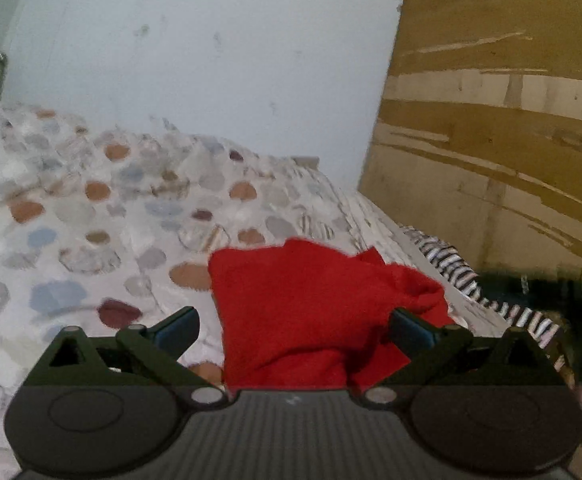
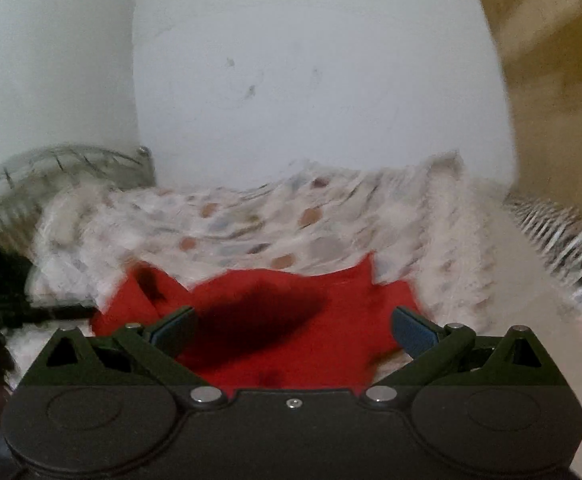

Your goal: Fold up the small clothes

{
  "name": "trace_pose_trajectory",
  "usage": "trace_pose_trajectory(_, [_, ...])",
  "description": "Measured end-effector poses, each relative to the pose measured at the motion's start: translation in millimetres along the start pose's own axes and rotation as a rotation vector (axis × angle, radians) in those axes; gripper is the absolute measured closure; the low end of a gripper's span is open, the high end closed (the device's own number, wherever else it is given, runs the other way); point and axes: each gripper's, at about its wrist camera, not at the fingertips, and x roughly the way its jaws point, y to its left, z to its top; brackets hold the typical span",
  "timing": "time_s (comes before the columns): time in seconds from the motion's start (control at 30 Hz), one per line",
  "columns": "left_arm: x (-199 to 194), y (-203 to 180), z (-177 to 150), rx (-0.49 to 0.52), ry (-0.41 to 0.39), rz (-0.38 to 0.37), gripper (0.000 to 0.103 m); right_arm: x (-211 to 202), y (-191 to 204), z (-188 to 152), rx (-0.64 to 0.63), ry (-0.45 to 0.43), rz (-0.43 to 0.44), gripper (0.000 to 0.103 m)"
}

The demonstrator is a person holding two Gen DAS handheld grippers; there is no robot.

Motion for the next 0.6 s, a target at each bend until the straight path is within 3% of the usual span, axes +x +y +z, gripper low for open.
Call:
trace_pose_trajectory(0.13, [18.7,7.1,-6.4,0.043,0.059,-0.006,0.0,49.1,-16.8,31.7,0.267,0.146,0.121,0.0])
trace_pose_trajectory(0.2, [20.3,5.4,-8.3,0.053,0.051,-0.029,0.001,76.3,-26.2,40.4,0.396,0.219,0.145,0.0])
trace_pose_trajectory(0.3, [20.3,-4.3,-9.6,0.101,0.016,-0.033,0.004,107.0,-35.1,44.1,0.477,0.309,0.132,0.002])
trace_pose_trajectory(0.37, [20.4,-11.1,-8.7,0.147,0.0,-0.048,0.013,120.8,-36.9,43.7,0.485,0.341,0.118,0.012])
trace_pose_trajectory(0.5, [24.7,-26.7,-9.4,0.215,0.008,-0.072,0.032,132.8,-39.1,37.2,0.512,0.39,0.108,0.051])
trace_pose_trajectory(0.6, [26.3,-39.2,-11.3,0.266,-0.001,-0.062,0.046,136.2,-37.4,35.1,0.473,0.386,0.1,0.068])
